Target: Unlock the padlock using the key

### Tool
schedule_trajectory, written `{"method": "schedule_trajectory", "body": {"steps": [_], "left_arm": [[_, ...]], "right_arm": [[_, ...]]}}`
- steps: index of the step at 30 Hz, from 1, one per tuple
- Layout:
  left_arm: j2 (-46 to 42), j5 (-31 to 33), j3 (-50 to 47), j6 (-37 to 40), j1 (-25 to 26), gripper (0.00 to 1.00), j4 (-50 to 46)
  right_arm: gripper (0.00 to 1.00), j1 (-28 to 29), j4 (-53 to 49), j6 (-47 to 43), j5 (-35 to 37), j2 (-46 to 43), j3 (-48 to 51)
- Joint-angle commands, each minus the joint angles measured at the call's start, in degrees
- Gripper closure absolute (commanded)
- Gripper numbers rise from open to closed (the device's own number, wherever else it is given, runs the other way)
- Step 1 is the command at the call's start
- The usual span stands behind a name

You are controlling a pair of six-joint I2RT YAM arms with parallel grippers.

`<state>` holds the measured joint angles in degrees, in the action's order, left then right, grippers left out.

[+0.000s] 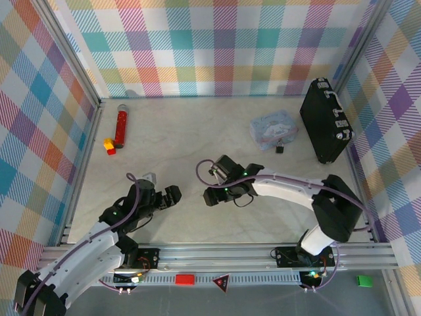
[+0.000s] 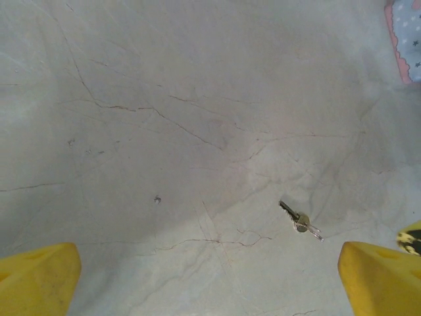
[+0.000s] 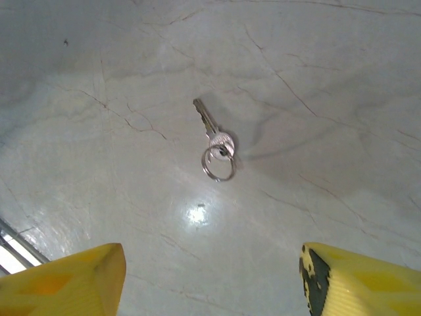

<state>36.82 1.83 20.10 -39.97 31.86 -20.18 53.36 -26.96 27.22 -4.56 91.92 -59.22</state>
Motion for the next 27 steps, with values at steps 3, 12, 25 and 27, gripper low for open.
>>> {"method": "schedule_trajectory", "body": {"steps": [3,12,25,27], "left_arm": [[-3.9,2.7,-1.9,-2.9,0.6,0.00,-0.5],[-5.2,3.0,-2.7,-3.9,0.6,0.00,-0.7],[-5.4,2.9,-3.0,-4.7,0.6,0.00,-0.4],[-5.6,2.9,-3.0,-4.8,0.6,0.00,-0.5]], "right_arm": [[0.36,1.3,-2.4,-1.6,-0.2,5.7,-5.2],[0.47,2.9,-6.6,-3.7,2.6,13.5,-11.7],[0.56,3.9,-9.7,-5.3,7.4,19.4,-15.6],[0.59,3.9,-9.7,-5.4,8.3,20.0,-15.8]]}}
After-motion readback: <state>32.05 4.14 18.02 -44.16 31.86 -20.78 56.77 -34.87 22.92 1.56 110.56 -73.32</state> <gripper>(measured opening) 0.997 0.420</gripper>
